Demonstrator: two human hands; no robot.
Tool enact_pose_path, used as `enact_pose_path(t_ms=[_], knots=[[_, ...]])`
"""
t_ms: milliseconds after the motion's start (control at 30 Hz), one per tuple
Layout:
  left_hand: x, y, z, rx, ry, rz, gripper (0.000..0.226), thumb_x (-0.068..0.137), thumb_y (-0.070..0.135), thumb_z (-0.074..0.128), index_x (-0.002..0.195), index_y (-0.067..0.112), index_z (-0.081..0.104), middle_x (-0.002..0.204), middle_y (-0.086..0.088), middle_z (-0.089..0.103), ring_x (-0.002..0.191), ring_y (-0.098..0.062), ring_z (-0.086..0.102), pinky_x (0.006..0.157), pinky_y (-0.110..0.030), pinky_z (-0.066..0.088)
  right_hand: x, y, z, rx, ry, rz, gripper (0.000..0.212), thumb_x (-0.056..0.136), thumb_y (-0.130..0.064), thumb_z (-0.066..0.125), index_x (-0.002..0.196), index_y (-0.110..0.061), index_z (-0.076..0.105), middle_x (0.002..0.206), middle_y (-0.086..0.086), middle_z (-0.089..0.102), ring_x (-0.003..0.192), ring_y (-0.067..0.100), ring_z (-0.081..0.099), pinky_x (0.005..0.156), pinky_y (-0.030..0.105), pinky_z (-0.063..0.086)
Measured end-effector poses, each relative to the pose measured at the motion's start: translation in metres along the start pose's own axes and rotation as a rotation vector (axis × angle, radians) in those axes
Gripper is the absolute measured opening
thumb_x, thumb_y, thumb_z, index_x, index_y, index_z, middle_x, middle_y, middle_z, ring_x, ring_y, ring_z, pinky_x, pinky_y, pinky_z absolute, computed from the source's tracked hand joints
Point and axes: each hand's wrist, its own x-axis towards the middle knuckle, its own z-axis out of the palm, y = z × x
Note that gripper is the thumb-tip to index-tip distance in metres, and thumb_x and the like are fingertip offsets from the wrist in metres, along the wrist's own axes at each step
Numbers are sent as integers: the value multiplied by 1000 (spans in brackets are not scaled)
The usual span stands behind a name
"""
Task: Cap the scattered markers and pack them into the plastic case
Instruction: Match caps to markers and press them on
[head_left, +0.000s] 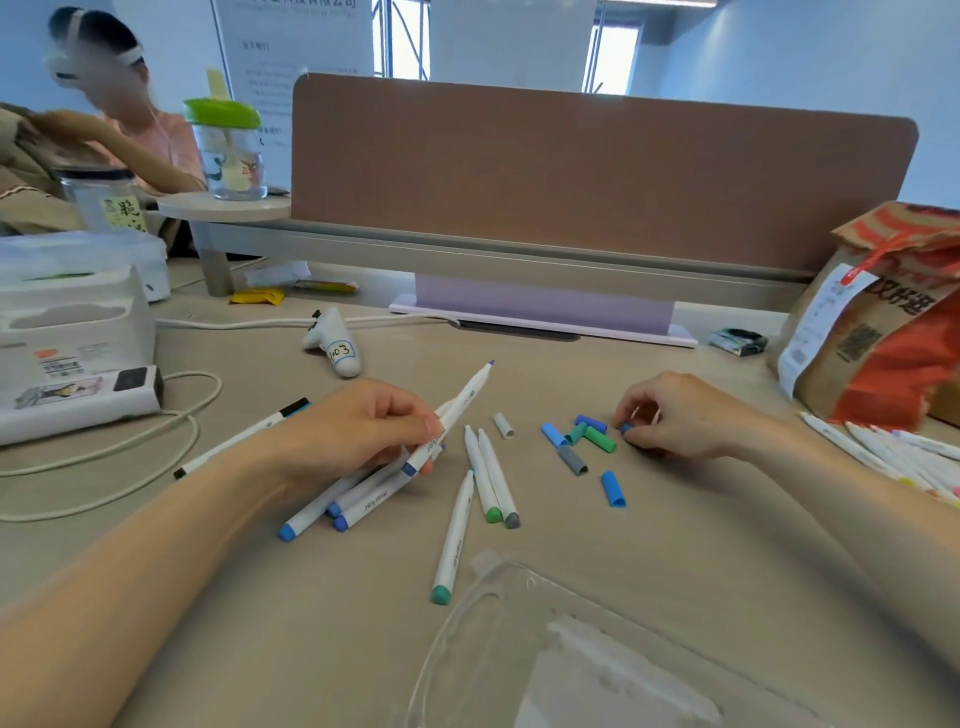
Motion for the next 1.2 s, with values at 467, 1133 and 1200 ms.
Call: enact_pose_path(t_ms=[467,1133,1200], knots=[[4,-6,-8,-40,30,-14,27,98,18,56,75,17,69,61,0,62,51,-2,52,56,-17,41,-3,-48,-12,630,108,-215,14,90,-6,67,98,-17,70,93,1,74,85,12,67,68,25,53],[21,-30,-26,-188,139,60,23,77,29,64,78,8,75,54,-6,47,50,-17,40,48,-26,34,39,-91,12,743,59,-342,19,82,-11,77,93,-26,76,87,-7,75,83,9,69,77,21,56],[22,-31,-27,-163,144,63,19,80,25,66,78,9,75,54,-5,47,50,-17,40,47,-25,33,39,-91,13,753,55,-355,20,81,-9,77,92,-26,76,86,-6,75,79,8,68,75,20,55]])
